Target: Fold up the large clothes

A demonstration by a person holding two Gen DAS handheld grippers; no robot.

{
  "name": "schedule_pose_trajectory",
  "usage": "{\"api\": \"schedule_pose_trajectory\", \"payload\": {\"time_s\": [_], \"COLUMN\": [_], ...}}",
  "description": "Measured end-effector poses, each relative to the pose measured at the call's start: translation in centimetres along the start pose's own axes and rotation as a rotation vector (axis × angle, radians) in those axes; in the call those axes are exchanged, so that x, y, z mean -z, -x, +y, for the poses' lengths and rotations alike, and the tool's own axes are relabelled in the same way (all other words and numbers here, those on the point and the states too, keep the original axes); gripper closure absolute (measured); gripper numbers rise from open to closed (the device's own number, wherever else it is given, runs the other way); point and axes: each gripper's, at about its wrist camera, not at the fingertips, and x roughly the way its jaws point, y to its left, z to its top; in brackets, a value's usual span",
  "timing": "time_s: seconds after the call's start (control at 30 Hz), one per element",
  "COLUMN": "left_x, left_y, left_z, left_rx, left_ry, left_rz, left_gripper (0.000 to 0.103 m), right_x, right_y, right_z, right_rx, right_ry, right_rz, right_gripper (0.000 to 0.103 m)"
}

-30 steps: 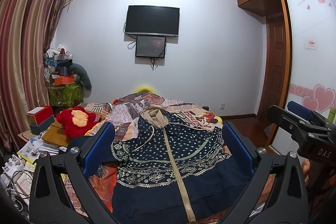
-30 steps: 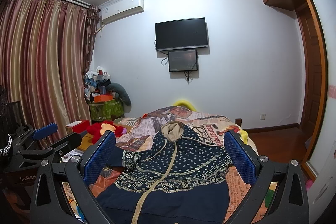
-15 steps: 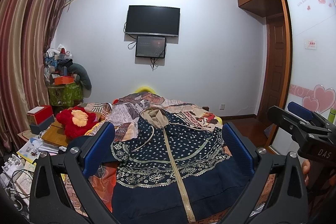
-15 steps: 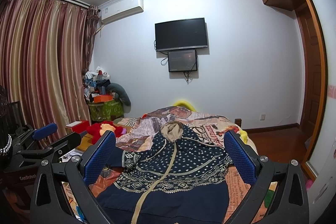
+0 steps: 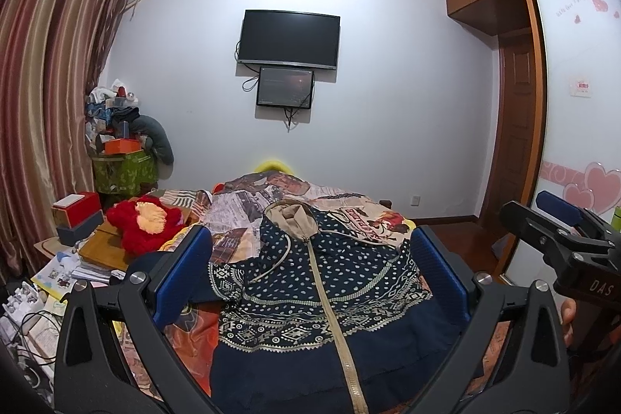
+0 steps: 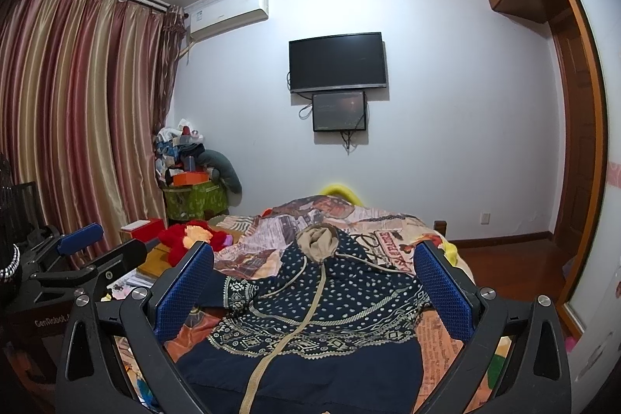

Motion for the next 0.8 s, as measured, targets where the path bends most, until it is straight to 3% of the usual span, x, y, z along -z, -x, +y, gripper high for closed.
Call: {"api": "schedule_pose_trajectory", "payload": {"time_s": [0.3, 0.47, 0.63, 0.8], "left_x": [-1.1, -1.9, -1.7, 1.1], "left_y": [-3.8, -7.3, -12.9, -19.3], "left_z": [3.2, 6.3, 11.5, 17.6], "left_rx": [-0.073, -0.165, -0.249, -0.362], "left_ry": [-0.022, -0.032, 0.009, 0.061], "left_rz": [0.011, 0.030, 0.149, 0.310], "left_gripper": [0.000, 0.000, 0.000, 0.000], "right_x": [-0.3, -0.8, -1.3, -0.5], "right_y": [-4.5, -8.8, -15.2, -23.4], "right_z": [-0.6, -1.3, -2.2, -3.0], "right_rx": [0.006, 0.015, 0.023, 0.031], "right_ry": [0.008, 0.028, 0.044, 0.071], "right_rz": [0.023, 0.039, 0.082, 0.214], "right_gripper": [0.000, 0.000, 0.000, 0.000]}}
